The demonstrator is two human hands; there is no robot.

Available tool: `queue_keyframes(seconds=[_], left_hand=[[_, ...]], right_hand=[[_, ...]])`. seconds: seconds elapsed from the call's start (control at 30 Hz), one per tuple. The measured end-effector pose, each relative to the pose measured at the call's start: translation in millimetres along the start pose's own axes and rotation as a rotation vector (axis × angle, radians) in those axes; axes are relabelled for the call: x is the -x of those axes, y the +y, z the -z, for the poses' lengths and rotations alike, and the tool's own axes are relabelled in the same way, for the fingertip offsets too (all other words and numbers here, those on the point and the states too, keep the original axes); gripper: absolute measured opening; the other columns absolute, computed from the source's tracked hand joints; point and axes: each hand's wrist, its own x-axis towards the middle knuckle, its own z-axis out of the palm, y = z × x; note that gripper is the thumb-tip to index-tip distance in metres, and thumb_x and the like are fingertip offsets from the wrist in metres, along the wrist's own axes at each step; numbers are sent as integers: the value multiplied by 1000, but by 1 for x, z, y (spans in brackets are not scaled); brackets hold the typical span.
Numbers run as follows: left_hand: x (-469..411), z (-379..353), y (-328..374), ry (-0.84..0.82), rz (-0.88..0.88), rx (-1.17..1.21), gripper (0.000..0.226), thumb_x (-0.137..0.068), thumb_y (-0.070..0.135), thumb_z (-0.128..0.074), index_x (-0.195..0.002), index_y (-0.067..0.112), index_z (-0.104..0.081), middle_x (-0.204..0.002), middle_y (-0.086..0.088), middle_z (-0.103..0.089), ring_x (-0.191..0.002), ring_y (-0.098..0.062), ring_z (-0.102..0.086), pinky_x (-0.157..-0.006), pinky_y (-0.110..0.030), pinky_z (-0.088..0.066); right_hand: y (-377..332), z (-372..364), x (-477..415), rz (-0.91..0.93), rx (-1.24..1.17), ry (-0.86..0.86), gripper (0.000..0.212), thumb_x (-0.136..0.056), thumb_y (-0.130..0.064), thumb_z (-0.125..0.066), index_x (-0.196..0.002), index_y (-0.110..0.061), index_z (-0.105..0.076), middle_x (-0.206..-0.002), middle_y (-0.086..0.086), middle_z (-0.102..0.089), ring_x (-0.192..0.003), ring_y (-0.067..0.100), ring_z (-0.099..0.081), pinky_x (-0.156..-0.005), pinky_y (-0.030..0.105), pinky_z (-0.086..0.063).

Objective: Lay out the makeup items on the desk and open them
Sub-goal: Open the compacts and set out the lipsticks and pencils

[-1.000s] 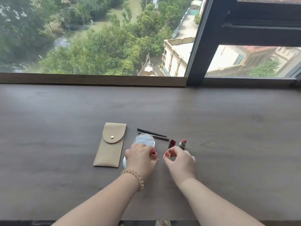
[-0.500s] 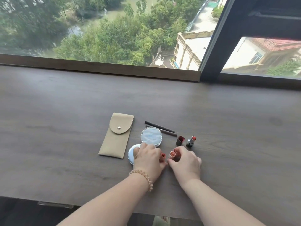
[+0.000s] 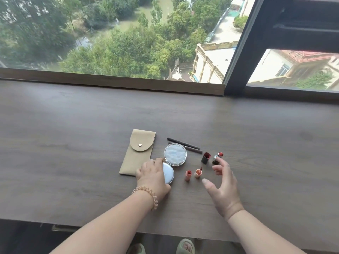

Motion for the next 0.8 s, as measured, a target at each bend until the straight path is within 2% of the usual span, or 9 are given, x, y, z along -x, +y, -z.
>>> queue_keyframes(seconds=[0.1, 0.2, 0.3, 0.4, 0.5, 0.7, 0.8], left_hand=[[3, 14, -3, 27, -5, 124, 69, -67, 34, -64, -128, 26, -33, -123, 6, -40, -119, -20, -34, -97, -34, -27], [5, 42, -6, 17, -48, 486, 80, -62, 32, -70, -132, 27, -33, -130, 9, -41, -121, -16, -39, -102, -32, -38], [6, 79, -8, 62, -153, 696, 86, -53, 33, -73, -131, 34, -35, -124, 13, -46, -116, -10, -47, -96, -35, -48], [8, 114, -9, 97, -248, 803, 84, -52, 32, -76, -126, 41, -36, -112, 17, -52, -112, -11, -52, -91, -32, -51], [15, 140, -10, 100, -331, 871, 83, -54, 26, -80, -124, 41, -38, -113, 12, -57, -107, -7, -58, -88, -27, -52], [26, 154, -12, 134, -371, 1005, 84, -50, 25, -80, -123, 40, -43, -117, 3, -58, -100, -12, -63, -82, -29, -56], [24, 156, -14, 136, -342, 1173, 92, -46, 31, -84, -127, 34, -42, -114, -3, -62, -97, -19, -64, -80, -35, -56]], right_hand=[[-25, 4, -6, 156, 44, 102, 64, -65, -49, -50, -120, -17, -53, -101, -6, -56, -98, 15, -54, -90, 48, -42], [-61, 1, -16, 288, 68, 130, 53, -67, -43, -49, -111, -17, -58, -98, -6, -58, -95, 14, -54, -89, 38, -37], [-99, -8, -25, 362, 33, 129, 38, -76, -39, -49, -107, -21, -62, -100, -12, -58, -98, 10, -54, -87, 31, -36], [-132, -14, -35, 167, -192, -99, 25, -87, -33, -57, -112, -29, -59, -105, -14, -59, -101, 9, -57, -86, 29, -47], [-152, -16, -43, -16, -409, -291, 20, -89, -28, -63, -108, -29, -61, -100, -3, -68, -95, 12, -64, -91, 39, -51], [-160, -22, -44, -16, -487, -327, 19, -82, -27, -68, -100, -24, -68, -96, 3, -73, -92, 21, -69, -92, 48, -51], [-163, -25, -44, -21, -523, -319, 17, -84, -28, -66, -95, -16, -69, -91, 7, -74, -87, 23, -69, -89, 48, -52]])
